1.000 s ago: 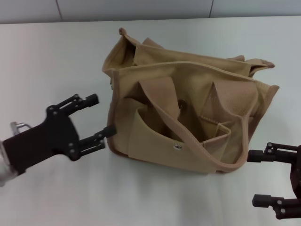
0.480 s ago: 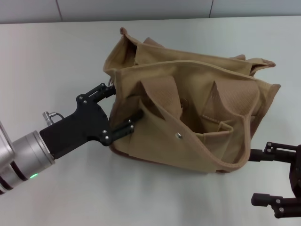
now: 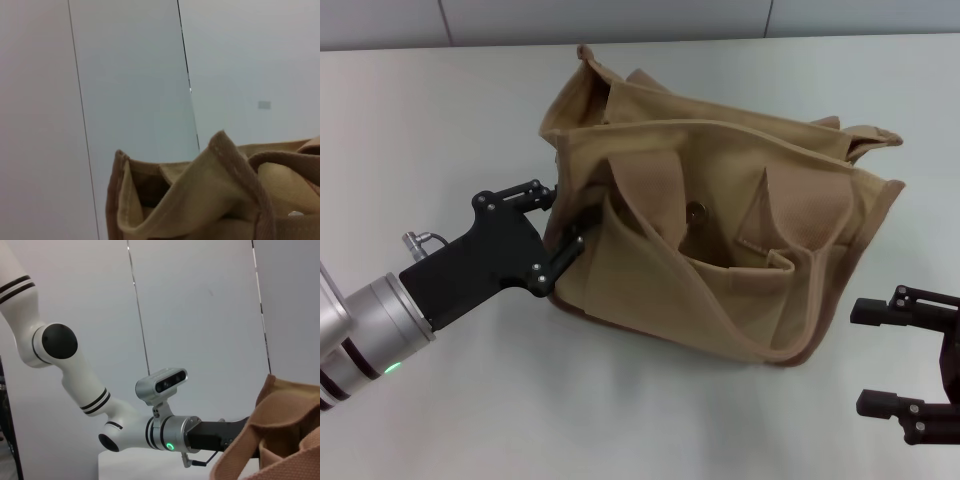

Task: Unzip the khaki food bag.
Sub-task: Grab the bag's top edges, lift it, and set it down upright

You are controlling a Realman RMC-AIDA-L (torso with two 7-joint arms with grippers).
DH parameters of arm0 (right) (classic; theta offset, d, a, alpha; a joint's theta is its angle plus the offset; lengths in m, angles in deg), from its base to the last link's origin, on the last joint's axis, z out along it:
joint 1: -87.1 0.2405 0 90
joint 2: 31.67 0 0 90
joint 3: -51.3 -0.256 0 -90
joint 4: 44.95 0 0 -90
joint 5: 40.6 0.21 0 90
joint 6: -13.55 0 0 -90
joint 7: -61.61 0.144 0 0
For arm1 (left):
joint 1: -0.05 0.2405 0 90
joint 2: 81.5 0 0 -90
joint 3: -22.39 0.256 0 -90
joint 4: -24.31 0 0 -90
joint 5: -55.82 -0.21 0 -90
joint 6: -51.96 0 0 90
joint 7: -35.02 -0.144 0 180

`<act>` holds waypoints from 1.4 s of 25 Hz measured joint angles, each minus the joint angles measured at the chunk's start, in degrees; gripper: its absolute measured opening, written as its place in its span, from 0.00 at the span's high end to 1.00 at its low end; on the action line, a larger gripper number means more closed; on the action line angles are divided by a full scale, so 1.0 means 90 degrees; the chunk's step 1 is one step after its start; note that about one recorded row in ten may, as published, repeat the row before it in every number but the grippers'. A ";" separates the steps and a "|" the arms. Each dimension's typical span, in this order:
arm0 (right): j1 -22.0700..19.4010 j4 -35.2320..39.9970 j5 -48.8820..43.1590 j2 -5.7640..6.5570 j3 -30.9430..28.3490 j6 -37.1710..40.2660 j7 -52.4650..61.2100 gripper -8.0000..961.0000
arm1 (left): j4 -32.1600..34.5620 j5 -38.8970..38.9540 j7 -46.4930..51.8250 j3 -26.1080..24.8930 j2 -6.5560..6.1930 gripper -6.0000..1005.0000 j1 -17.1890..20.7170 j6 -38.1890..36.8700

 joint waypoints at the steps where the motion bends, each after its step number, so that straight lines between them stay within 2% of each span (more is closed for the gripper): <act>1: -0.0001 -0.0002 0.0003 0.0000 -0.0018 -0.0001 0.0000 0.18 | 0.0003 -0.0006 -0.0002 0.0002 -0.0002 0.58 -0.0005 -0.0002; 4: -0.0007 -0.0006 0.0009 -0.0001 -0.0143 -0.0002 0.0000 0.18 | 0.0010 -0.0020 0.0002 0.0006 -0.0003 0.71 -0.0022 -0.0015; 7: -0.0009 -0.0053 0.0028 -0.0006 -0.0592 0.0057 -0.0007 0.18 | 0.0037 -0.0026 0.0114 0.0032 -0.0014 0.84 -0.0051 -0.0021; 8: -0.0011 -0.0206 0.0145 -0.0001 -0.1025 0.0114 -0.0069 0.18 | 0.0115 -0.0017 0.0195 0.0037 -0.0022 0.85 -0.0049 -0.0075; 9: -0.0011 -0.0206 0.0145 -0.0001 -0.1025 0.0114 -0.0069 0.18 | 0.0115 -0.0017 0.0195 0.0037 -0.0022 0.85 -0.0049 -0.0075; 11: -0.0031 -0.0483 0.0466 0.0012 -0.1537 0.0107 -0.0136 0.18 | 0.0262 -0.0009 0.0204 0.0054 -0.0025 0.87 -0.0026 -0.0199; 13: -0.0080 -0.1030 0.1163 0.0014 -0.2323 -0.0040 -0.0156 0.18 | 0.0498 -0.0033 0.0197 0.0089 -0.0025 0.88 -0.0006 -0.0396; 17: -0.0044 -0.1416 0.1683 -0.0002 -0.2630 -0.0200 -0.0156 0.18 | 0.1008 -0.0019 0.0301 0.0089 -0.0042 0.91 0.0015 -0.0867; 22: 0.0319 -0.1766 0.1917 -0.0011 -0.2645 -0.0309 -0.0151 0.18 | 0.1712 -0.0005 0.0666 0.0094 -0.0036 0.93 -0.0029 -0.1220; 23: 0.0506 -0.1800 0.1925 -0.0016 -0.2622 -0.0376 -0.0124 0.18 | 0.1886 -0.0006 0.0687 0.0095 -0.0031 0.94 -0.0071 -0.1404; 27: 0.0841 -0.1825 0.1901 -0.0021 -0.2531 -0.0531 0.0004 0.18 | 0.2141 -0.0006 0.0772 0.0095 -0.0036 0.94 -0.0144 -0.1664; 28: 0.1025 -0.1836 0.1866 -0.0023 -0.2351 -0.0653 0.0115 0.18 | 0.2264 -0.0006 0.0834 0.0101 -0.0028 0.94 -0.0187 -0.1727; 30: 0.1106 -0.1842 0.1861 -0.0030 -0.2198 -0.0713 0.0145 0.18 | 0.2299 -0.0006 0.0844 0.0116 -0.0021 0.94 -0.0209 -0.1736; 31: 0.1221 -0.1891 0.1860 -0.0048 -0.1830 -0.0789 0.0126 0.18 | 0.2311 -0.0005 0.0840 0.0144 -0.0013 0.94 -0.0238 -0.1734; 32: 0.1221 -0.1891 0.1860 -0.0048 -0.1830 -0.0789 0.0126 0.18 | 0.2311 -0.0005 0.0840 0.0144 -0.0013 0.94 -0.0238 -0.1734; 33: 0.1306 -0.1961 0.1861 -0.0058 -0.1400 -0.0835 -0.0055 0.18 | 0.2305 -0.0002 0.0818 0.0160 -0.0005 0.94 -0.0262 -0.1727; 35: 0.1339 -0.1981 0.1863 -0.0060 -0.1155 -0.0865 -0.0179 0.18 | 0.2299 -0.0001 0.0812 0.0167 -0.0003 0.94 -0.0268 -0.1724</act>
